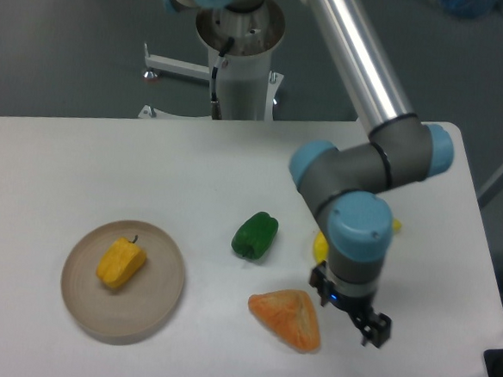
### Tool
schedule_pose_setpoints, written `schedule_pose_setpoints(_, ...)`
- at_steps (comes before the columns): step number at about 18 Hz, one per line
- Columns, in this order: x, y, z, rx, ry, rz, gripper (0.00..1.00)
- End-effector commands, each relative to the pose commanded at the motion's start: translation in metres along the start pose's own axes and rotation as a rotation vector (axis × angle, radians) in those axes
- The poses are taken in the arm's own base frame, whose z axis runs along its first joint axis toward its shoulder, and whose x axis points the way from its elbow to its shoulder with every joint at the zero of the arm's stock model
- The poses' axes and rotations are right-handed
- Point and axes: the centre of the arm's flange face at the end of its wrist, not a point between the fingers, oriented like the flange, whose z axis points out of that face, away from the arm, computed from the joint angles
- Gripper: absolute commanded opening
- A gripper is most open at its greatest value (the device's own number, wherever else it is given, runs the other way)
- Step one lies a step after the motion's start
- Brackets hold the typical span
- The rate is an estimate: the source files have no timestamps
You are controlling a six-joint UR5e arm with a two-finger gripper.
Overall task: Pick up the yellow pepper from the plate
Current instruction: 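Move the gripper from beside the banana over to the plate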
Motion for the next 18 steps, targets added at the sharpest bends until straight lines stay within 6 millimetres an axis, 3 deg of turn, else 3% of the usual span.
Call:
schedule_pose_setpoints(4, 0.042, -0.024, -0.031, -0.021, 0.061, -0.046, 1.00)
schedule_pose_setpoints(9, 0.100, -0.042, -0.069, 0.037, 0.152, -0.247, 1.00)
schedule_pose_setpoints(12, 0.135, -0.050, -0.075, 0.073, 0.218, -0.368, 1.00)
schedule_pose_setpoints(14, 0.147, -0.061, -0.075, 0.067, 0.231, -0.424, 1.00)
schedule_pose_setpoints(18, 0.183, -0.105, -0.054, 0.098, 0.219, -0.485, 1.00)
